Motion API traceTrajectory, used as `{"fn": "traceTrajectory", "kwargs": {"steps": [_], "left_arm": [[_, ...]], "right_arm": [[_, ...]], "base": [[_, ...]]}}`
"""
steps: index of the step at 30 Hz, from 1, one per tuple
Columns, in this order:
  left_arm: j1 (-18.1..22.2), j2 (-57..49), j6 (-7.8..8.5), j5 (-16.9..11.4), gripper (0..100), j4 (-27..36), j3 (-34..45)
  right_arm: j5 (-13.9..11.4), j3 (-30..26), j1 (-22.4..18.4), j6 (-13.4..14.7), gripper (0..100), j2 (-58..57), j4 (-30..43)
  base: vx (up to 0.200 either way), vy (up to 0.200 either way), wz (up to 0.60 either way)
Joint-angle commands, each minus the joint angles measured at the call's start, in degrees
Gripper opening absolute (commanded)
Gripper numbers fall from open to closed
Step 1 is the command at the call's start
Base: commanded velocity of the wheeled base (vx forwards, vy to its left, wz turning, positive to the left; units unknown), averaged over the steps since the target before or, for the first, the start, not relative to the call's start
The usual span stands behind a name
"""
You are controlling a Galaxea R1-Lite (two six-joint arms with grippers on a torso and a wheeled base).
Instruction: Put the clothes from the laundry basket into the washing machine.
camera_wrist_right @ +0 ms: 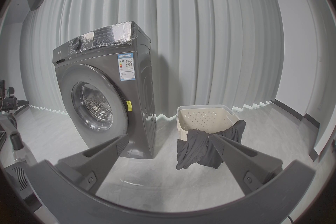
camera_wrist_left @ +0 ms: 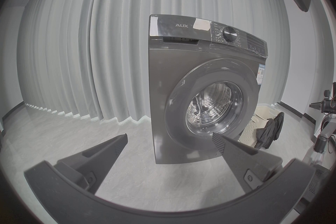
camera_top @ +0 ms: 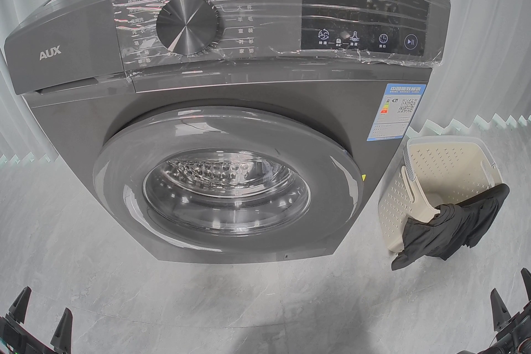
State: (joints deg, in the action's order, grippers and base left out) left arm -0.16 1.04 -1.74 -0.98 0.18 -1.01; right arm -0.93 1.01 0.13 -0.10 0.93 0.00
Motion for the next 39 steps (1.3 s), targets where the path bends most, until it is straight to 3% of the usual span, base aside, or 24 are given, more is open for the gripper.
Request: {"fn": "traceTrajectory", "kwargs": {"steps": [1, 7, 39], "left_arm": [[0.0, -0.8, -0.01, 0.0, 100, 0.0, 0.9], [0.0, -0.8, -0.01, 0.0, 100, 0.0, 0.9], [0.1, -0.8, -0.01, 0.0, 100, 0.0, 0.9]], "right_arm": [[0.0, -0.9, 0.0, -0.1, 100, -0.9, 0.0], [0.0, -0.9, 0.0, 0.0, 100, -0.9, 0.0], [0.0, -1.0, 0.0, 0.0, 100, -0.9, 0.0]], "base": [[0.000, 0.000, 0.00], [0.000, 0.000, 0.60], [0.000, 0.000, 0.00]]}}
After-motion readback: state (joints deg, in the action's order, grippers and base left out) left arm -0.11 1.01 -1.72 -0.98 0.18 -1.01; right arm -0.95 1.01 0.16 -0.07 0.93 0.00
